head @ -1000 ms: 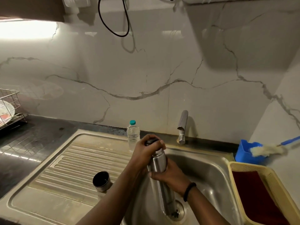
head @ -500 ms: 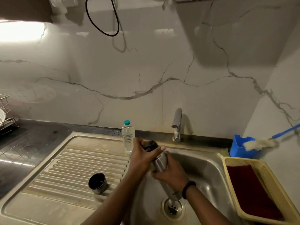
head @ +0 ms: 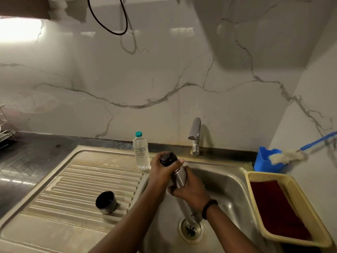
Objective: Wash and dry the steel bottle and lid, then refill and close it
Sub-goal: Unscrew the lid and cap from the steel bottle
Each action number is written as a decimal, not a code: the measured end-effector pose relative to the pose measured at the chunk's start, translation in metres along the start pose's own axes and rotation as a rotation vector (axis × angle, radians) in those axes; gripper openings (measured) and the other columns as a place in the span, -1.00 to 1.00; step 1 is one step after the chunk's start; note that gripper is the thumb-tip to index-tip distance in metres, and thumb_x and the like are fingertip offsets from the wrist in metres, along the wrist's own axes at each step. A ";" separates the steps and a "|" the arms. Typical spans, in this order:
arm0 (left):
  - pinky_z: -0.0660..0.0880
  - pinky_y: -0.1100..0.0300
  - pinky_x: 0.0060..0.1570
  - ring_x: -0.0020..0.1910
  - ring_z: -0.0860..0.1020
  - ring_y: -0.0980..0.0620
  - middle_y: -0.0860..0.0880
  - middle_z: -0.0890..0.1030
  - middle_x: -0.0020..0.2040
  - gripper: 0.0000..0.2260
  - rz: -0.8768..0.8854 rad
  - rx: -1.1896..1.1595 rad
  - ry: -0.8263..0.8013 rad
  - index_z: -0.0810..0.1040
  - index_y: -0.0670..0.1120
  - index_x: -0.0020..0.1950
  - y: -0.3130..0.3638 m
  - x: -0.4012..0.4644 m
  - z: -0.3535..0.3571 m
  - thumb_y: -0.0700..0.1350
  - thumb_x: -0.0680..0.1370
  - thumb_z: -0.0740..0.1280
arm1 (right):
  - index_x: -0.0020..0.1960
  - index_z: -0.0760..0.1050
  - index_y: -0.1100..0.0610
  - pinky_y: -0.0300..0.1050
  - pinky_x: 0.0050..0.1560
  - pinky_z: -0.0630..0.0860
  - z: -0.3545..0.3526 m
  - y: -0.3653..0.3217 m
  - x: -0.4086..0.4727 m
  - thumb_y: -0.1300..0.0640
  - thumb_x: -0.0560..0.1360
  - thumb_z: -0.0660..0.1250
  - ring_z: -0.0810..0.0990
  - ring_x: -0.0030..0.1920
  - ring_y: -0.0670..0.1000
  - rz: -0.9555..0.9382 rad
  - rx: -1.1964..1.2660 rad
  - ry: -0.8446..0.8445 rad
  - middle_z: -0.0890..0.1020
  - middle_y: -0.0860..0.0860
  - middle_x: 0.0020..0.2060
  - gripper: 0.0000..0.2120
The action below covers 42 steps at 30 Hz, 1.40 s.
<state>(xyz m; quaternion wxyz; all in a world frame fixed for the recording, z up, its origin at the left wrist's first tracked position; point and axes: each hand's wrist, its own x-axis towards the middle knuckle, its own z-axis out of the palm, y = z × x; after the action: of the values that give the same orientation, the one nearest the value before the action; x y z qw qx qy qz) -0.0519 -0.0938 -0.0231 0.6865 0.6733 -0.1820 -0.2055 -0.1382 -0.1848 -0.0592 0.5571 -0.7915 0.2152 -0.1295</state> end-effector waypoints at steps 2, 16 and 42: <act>0.54 0.06 0.09 0.16 0.54 -0.06 -0.06 0.54 0.18 -0.50 -0.064 -0.044 -0.089 0.41 0.08 0.31 0.002 0.000 0.006 0.03 0.44 0.51 | 0.18 0.38 -0.17 -0.34 -0.13 0.47 0.000 0.000 -0.001 0.03 0.28 0.58 0.55 0.00 -0.19 0.019 0.020 0.019 0.58 -0.15 0.01 -0.42; 0.52 0.25 -0.14 -0.02 0.58 0.03 -0.07 0.52 0.08 -0.49 0.045 -0.225 0.402 0.28 -0.08 0.21 0.029 0.008 0.005 -0.07 0.46 0.53 | 0.12 0.38 -0.16 -0.18 -0.04 0.61 0.020 0.016 0.002 -0.05 0.21 0.60 0.58 -0.02 -0.15 -0.045 -0.085 0.235 0.57 -0.16 0.01 -0.41; 0.41 0.07 0.15 0.22 0.42 -0.07 -0.05 0.45 0.29 -0.46 0.070 1.776 -0.240 0.42 -0.06 0.34 -0.063 -0.063 -0.156 0.09 0.44 0.47 | 0.02 0.43 -0.09 -0.13 -0.14 0.62 0.064 0.030 -0.015 -0.04 0.19 0.59 0.61 -0.16 -0.19 0.037 -0.049 0.086 0.63 -0.15 -0.13 -0.50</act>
<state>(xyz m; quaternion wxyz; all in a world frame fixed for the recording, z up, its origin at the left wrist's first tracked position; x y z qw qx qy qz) -0.0253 0.0717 -0.0884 -0.1052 0.9243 -0.3650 -0.0369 -0.1284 -0.1333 -0.1086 0.5302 -0.7945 0.2568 -0.1478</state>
